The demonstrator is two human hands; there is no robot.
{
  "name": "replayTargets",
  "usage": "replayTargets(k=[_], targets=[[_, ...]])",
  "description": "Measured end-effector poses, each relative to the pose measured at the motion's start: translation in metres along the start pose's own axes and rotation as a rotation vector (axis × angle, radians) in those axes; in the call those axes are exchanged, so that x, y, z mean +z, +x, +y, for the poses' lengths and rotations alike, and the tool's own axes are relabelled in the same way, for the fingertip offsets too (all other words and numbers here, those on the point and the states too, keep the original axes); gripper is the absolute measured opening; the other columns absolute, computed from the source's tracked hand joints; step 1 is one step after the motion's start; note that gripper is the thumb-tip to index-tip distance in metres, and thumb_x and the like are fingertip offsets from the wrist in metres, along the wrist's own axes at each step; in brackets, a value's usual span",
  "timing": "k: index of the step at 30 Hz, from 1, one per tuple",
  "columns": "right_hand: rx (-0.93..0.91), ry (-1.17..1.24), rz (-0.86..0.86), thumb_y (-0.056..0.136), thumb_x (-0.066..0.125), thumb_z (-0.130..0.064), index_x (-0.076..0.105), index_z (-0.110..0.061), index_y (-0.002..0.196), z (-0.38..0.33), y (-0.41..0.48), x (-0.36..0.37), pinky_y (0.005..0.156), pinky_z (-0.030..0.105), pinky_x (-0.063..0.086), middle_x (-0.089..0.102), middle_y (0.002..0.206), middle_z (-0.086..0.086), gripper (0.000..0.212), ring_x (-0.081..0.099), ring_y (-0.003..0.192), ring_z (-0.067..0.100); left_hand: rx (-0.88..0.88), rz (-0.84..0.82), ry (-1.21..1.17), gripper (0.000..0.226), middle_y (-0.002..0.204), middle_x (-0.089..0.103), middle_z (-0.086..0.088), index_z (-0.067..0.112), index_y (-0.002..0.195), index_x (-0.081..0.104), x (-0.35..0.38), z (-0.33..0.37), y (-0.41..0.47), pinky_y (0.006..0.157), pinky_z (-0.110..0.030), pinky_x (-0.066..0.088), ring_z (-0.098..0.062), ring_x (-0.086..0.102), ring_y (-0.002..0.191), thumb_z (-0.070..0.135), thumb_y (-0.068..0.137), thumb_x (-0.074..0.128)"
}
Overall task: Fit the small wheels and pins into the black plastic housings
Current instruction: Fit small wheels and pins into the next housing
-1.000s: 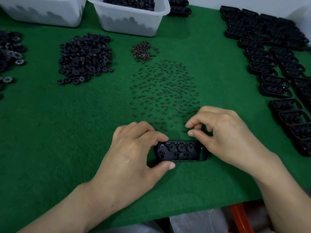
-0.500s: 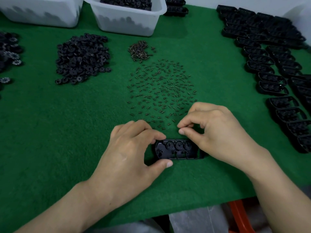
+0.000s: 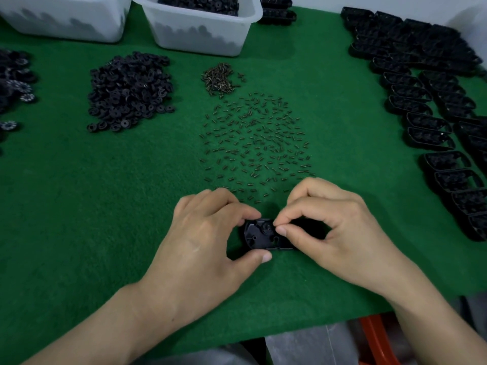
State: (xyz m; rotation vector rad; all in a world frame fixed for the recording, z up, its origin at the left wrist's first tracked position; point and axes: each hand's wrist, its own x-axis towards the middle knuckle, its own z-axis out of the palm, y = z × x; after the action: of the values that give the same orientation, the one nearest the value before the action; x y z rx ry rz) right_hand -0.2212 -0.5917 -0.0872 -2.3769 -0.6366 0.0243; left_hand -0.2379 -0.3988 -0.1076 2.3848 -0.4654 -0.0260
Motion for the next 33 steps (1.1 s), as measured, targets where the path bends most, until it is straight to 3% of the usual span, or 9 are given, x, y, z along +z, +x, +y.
replayTargets(k=[5, 13, 19, 20, 24, 27, 30, 33], targets=[[-0.014, -0.002, 0.05, 0.077, 0.068, -0.014, 0.07, -0.015, 0.076, 0.002, -0.005, 0.001, 0.067, 0.023, 0.043, 0.056, 0.078, -0.006, 0.002, 0.055, 0.074, 0.011, 0.005, 0.002, 0.002, 0.043, 0.083, 0.049, 0.018, 0.029, 0.095, 0.064, 0.0, 0.0, 0.0, 0.087, -0.018, 0.031, 0.0, 0.042, 0.083, 0.059, 0.067, 0.054], [-0.005, -0.016, 0.048, 0.075, 0.07, -0.014, 0.071, -0.015, 0.08, 0.005, -0.007, 0.0, 0.068, 0.024, 0.044, 0.057, 0.079, -0.006, 0.005, 0.055, 0.076, 0.01, -0.012, -0.004, 0.012, 0.04, 0.082, 0.05, 0.016, 0.028, 0.095, 0.065, 0.0, 0.001, 0.001, 0.084, -0.018, 0.031, -0.004, 0.047, 0.082, 0.052, 0.064, 0.064], [0.061, -0.102, 0.165, 0.077, 0.07, -0.012, 0.071, -0.014, 0.088, 0.013, 0.002, -0.012, 0.066, 0.009, 0.038, 0.061, 0.078, -0.005, 0.011, 0.05, 0.071, -0.003, -0.012, 0.005, 0.009, 0.041, 0.083, 0.051, 0.016, 0.027, 0.097, 0.065, -0.001, 0.001, 0.0, 0.083, -0.019, 0.03, -0.002, 0.046, 0.082, 0.052, 0.064, 0.064], [0.082, -0.148, 0.16, 0.078, 0.071, -0.012, 0.072, -0.014, 0.088, 0.015, 0.005, -0.013, 0.067, 0.01, 0.037, 0.06, 0.078, -0.004, 0.01, 0.049, 0.071, -0.003, -0.01, 0.005, 0.006, 0.041, 0.083, 0.05, 0.016, 0.027, 0.097, 0.065, -0.001, 0.001, 0.0, 0.083, -0.019, 0.032, -0.001, 0.044, 0.082, 0.052, 0.065, 0.064], [0.136, -0.247, 0.034, 0.076, 0.072, -0.015, 0.074, -0.017, 0.087, 0.014, 0.012, -0.015, 0.069, 0.035, 0.049, 0.059, 0.078, -0.003, 0.011, 0.056, 0.075, 0.014, -0.009, 0.0, 0.0, 0.041, 0.083, 0.05, 0.016, 0.027, 0.097, 0.065, 0.0, 0.002, 0.0, 0.083, -0.02, 0.034, 0.0, 0.041, 0.082, 0.052, 0.064, 0.064], [0.115, -0.295, -0.028, 0.076, 0.072, -0.015, 0.073, -0.017, 0.082, 0.009, 0.016, -0.016, 0.07, 0.04, 0.051, 0.06, 0.076, -0.003, 0.006, 0.057, 0.075, 0.017, -0.014, -0.004, 0.0, 0.042, 0.083, 0.05, 0.016, 0.027, 0.098, 0.065, -0.001, 0.002, 0.001, 0.084, -0.018, 0.031, 0.0, 0.042, 0.082, 0.053, 0.065, 0.063], [0.086, -0.361, -0.073, 0.077, 0.07, -0.015, 0.069, -0.016, 0.076, 0.008, 0.019, -0.016, 0.068, 0.035, 0.049, 0.058, 0.074, -0.006, 0.002, 0.053, 0.072, 0.012, -0.018, -0.007, 0.002, 0.042, 0.083, 0.051, 0.016, 0.027, 0.098, 0.066, -0.001, 0.001, 0.0, 0.084, -0.018, 0.031, -0.001, 0.043, 0.082, 0.053, 0.064, 0.063], [0.086, -0.178, 0.0, 0.078, 0.07, -0.012, 0.066, -0.017, 0.074, 0.007, 0.012, -0.018, 0.064, 0.015, 0.038, 0.056, 0.073, -0.01, 0.008, 0.048, 0.067, 0.002, -0.025, -0.018, -0.005, 0.042, 0.083, 0.05, 0.016, 0.027, 0.098, 0.065, -0.002, 0.002, 0.0, 0.087, -0.015, 0.027, -0.002, 0.045, 0.083, 0.053, 0.064, 0.063]])
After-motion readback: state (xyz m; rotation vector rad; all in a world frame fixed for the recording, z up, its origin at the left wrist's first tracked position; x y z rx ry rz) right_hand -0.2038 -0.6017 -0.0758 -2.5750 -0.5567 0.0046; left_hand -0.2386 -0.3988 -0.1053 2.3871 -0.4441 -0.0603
